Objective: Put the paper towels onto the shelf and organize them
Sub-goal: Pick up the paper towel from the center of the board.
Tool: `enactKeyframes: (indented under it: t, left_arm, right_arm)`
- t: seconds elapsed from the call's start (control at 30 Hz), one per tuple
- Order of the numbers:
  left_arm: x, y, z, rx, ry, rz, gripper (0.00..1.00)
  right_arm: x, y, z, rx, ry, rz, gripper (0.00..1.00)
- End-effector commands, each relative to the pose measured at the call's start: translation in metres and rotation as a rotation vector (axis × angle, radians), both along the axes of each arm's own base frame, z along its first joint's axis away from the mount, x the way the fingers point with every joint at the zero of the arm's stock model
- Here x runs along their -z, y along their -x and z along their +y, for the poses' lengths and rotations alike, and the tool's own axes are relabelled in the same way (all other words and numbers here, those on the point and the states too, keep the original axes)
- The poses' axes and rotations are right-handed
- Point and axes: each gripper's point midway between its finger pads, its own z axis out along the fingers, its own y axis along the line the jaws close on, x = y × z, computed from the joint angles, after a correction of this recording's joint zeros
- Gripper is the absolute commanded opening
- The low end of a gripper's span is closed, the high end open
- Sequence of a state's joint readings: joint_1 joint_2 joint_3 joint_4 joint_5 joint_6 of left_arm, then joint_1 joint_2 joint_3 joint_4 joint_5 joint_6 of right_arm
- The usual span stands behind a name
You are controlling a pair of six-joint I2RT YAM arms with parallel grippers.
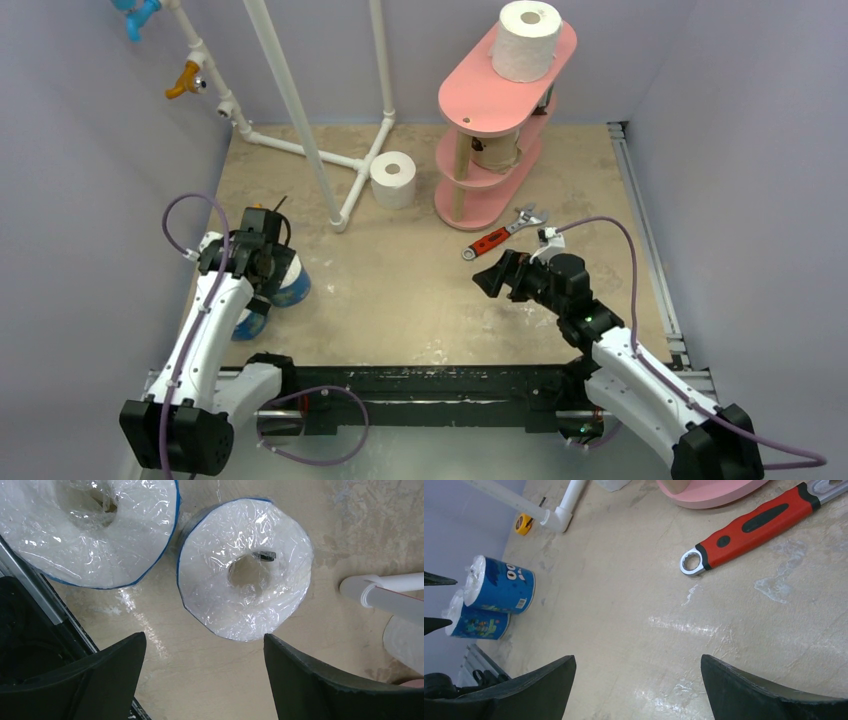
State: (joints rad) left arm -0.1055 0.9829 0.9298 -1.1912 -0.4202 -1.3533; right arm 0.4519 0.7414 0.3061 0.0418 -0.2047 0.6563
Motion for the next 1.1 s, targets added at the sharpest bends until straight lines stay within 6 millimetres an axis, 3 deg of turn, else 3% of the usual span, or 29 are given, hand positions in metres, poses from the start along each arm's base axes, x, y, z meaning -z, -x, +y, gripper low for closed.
enactKeyframes:
  t: [0.0, 0.43, 0.8, 1.07]
  left_arm:
    - [-0.007, -0.01, 0.006, -0.07, 0.025, -0.068, 0.87]
    - [0.016, -0.017, 0.005, -0.116, 0.095, -0.001, 0.86]
    - [0.025, 0.003, 0.03, -0.267, 0.048, 0.032, 0.76]
    - [0.033, -0.009, 0.03, -0.257, 0.08, 0.023, 0.8]
  right_arm:
    - [-0.013, -0.002, 0.001, -0.013, 0.006, -0.032, 0.98]
    - [-0.009, -0.003, 0.0, 0.0, 0.014, -0.018, 0.98]
    - [-0.011, -0.003, -0.003, 0.013, 0.019, -0.026, 0.98]
    - [-0.009, -0.005, -0.004, 0.018, 0.025, -0.02, 0.98]
